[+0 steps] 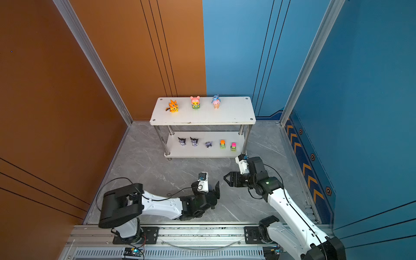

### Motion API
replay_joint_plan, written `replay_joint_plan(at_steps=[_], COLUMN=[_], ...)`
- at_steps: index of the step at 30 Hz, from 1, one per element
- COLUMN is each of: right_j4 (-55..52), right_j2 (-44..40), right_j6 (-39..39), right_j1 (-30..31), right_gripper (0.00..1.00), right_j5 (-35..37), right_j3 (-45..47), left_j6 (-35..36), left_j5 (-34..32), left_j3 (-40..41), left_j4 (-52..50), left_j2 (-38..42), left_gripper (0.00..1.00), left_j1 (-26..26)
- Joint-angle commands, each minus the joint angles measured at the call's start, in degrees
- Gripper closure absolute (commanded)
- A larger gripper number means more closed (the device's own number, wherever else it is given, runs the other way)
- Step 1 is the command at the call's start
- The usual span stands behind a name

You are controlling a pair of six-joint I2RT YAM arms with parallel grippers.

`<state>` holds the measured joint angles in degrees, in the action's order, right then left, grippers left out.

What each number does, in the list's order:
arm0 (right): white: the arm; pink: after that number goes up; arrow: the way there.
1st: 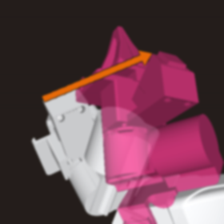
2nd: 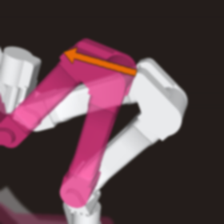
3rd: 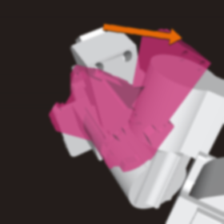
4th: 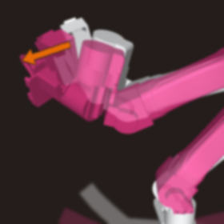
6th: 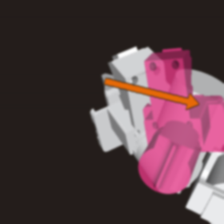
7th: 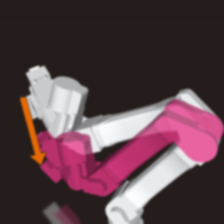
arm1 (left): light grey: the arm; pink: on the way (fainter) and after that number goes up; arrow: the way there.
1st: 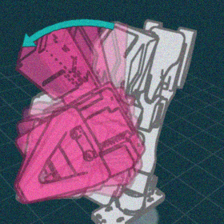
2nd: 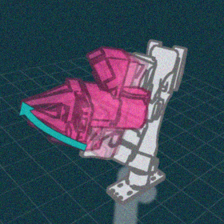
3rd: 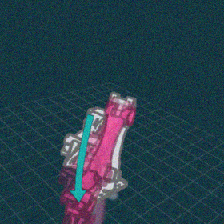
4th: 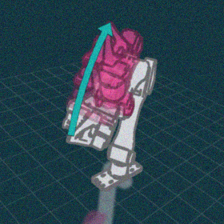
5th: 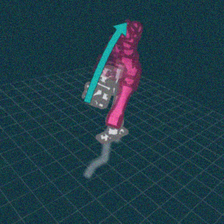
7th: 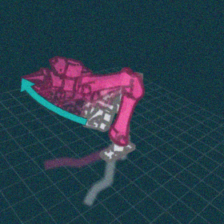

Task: Organize plastic toys on shelves
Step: Place the plastic toy at the center of the table.

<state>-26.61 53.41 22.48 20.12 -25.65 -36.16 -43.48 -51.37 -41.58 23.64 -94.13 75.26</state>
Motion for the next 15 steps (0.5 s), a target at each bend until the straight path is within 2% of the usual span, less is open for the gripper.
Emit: replay_joint_plan(at_steps=[1, 4, 6, 11, 15], right_j4=[-1.5, 3.2, 7.6, 13.4, 21.0], right_j2=[-0.7, -0.5, -0.3, 1.7, 7.1], right_j6=[-0.6, 3.4, 6.3, 7.5, 14.3], right_j1=[-0.2, 1.6, 5.5, 21.2, 28.5], right_gripper=[0.24, 0.25, 0.25, 0.25, 0.29], right_j5=[5.3, 5.3, 6.8, 21.7, 27.5], right_j3=[1.5, 4.2, 5.9, 6.2, 7.1], left_j6=[7.6, 9.3, 10.1, 12.8, 12.4], left_j5=[-0.8, -2.3, -1.7, -1.9, 1.3], left_j3=[3.8, 5.9, 6.0, 9.8, 15.5], left_j4=[0.9, -6.9, -14.0, -25.2, -28.6], left_j2=[9.6, 20.4, 26.5, 41.3, 53.1], left_gripper=[0.02, 0.02, 0.02, 0.02, 0.02], left_j1=[0.7, -0.9, -3.4, -9.1, -15.1])
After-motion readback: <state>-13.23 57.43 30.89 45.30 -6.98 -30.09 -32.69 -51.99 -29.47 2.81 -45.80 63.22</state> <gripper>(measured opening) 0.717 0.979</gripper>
